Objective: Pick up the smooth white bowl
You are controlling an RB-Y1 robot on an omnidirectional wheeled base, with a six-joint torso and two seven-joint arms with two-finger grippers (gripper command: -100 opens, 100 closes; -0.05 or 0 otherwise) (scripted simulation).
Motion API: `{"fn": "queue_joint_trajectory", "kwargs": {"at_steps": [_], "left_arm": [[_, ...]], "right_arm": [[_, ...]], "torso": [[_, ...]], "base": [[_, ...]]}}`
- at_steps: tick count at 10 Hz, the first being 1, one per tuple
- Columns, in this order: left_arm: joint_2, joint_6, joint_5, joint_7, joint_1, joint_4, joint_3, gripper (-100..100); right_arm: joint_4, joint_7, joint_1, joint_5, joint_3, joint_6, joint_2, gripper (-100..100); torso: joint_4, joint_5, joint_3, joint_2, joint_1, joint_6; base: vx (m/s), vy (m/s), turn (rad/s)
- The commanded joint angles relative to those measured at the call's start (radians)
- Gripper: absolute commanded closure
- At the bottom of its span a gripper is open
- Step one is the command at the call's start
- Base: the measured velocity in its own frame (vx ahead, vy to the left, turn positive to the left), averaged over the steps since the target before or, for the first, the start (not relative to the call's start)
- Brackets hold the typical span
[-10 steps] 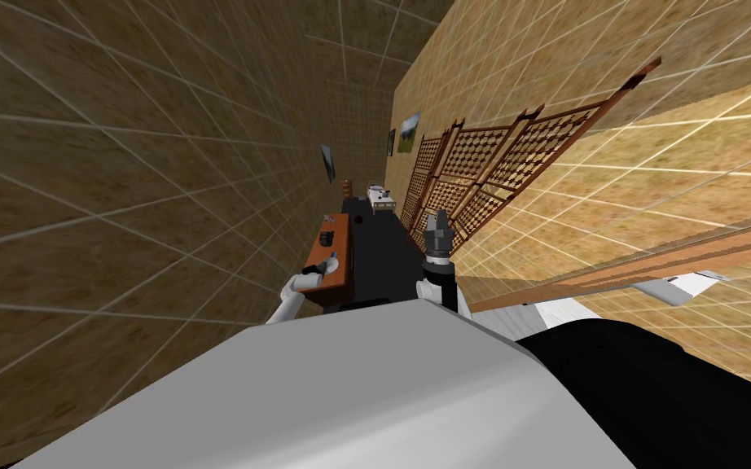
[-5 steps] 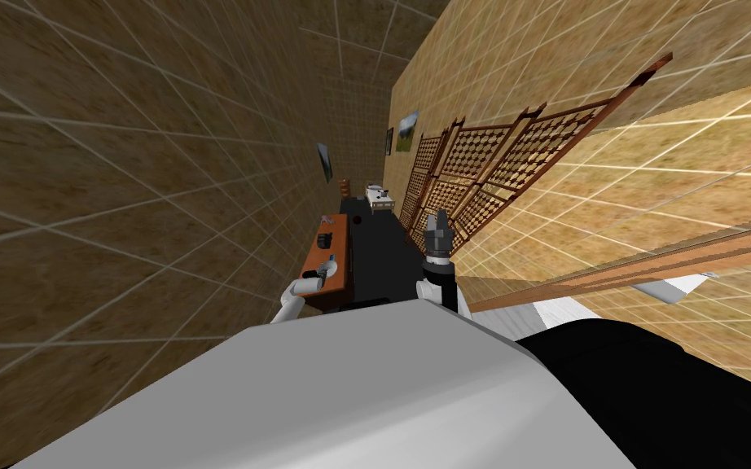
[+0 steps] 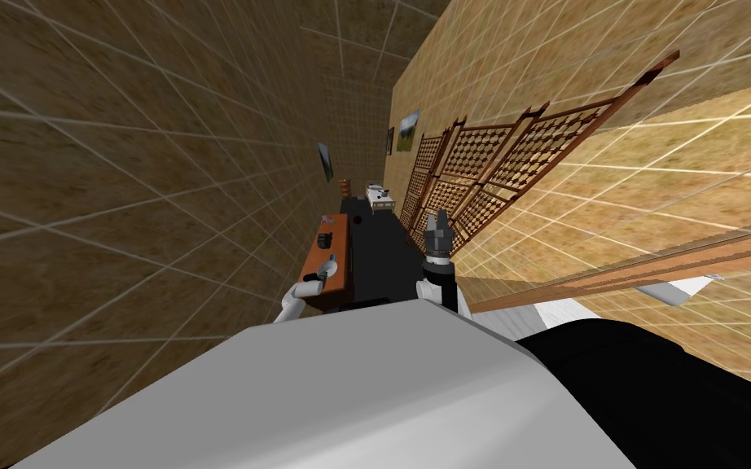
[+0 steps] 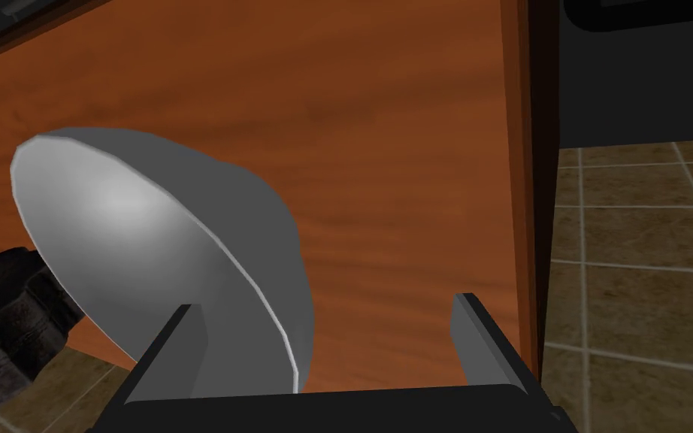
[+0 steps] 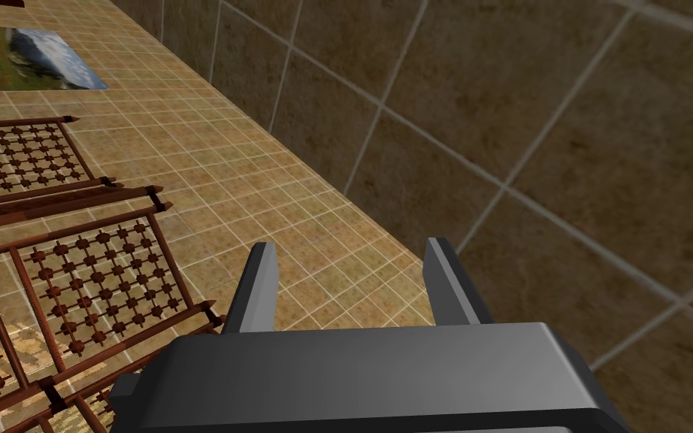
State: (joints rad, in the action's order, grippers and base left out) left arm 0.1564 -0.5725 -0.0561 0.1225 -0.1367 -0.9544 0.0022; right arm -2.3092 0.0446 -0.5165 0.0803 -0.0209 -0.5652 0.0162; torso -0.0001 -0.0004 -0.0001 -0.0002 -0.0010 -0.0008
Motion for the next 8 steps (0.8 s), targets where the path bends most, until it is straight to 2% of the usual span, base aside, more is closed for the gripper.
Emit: {"fn": "queue_joint_trajectory", "kwargs": {"at_steps": [1, 2, 6, 7, 8], "left_arm": [[0.000, 0.000, 0.000, 0.000, 0.000, 0.000, 0.000, -100], [0.000, 0.003, 0.000, 0.000, 0.001, 0.001, 0.000, 100], [0.000, 0.006, 0.000, -0.002, -0.005, -0.003, 0.001, 100], [0.000, 0.006, 0.000, -0.002, -0.004, -0.003, 0.001, 0], [-0.003, 0.026, 0.004, -0.003, -0.003, 0.027, 0.000, 100]], "right_arm": [[0.000, 0.000, 0.000, 0.000, 0.000, 0.000, 0.000, 0], [0.000, 0.000, 0.000, 0.000, 0.000, 0.000, 0.000, 0], [0.000, 0.000, 0.000, 0.000, 0.000, 0.000, 0.000, 0], [0.000, 0.000, 0.000, 0.000, 0.000, 0.000, 0.000, 0], [0.000, 0.000, 0.000, 0.000, 0.000, 0.000, 0.000, 0]], "torso": [[0.000, 0.000, 0.000, 0.000, 0.000, 0.000], [0.000, 0.000, 0.000, 0.000, 0.000, 0.000], [-0.003, 0.002, -0.001, 0.001, 0.002, -0.001], [-0.003, 0.001, -0.001, 0.001, 0.002, -0.001], [-0.003, 0.001, -0.001, 0.001, 0.002, -0.001]], "base": [[0.003, -0.006, 0.012], [0.000, 0.000, 0.000], [0.000, 0.000, 0.000], [0.000, 0.000, 0.000], [0.000, 0.000, 0.000]]}}
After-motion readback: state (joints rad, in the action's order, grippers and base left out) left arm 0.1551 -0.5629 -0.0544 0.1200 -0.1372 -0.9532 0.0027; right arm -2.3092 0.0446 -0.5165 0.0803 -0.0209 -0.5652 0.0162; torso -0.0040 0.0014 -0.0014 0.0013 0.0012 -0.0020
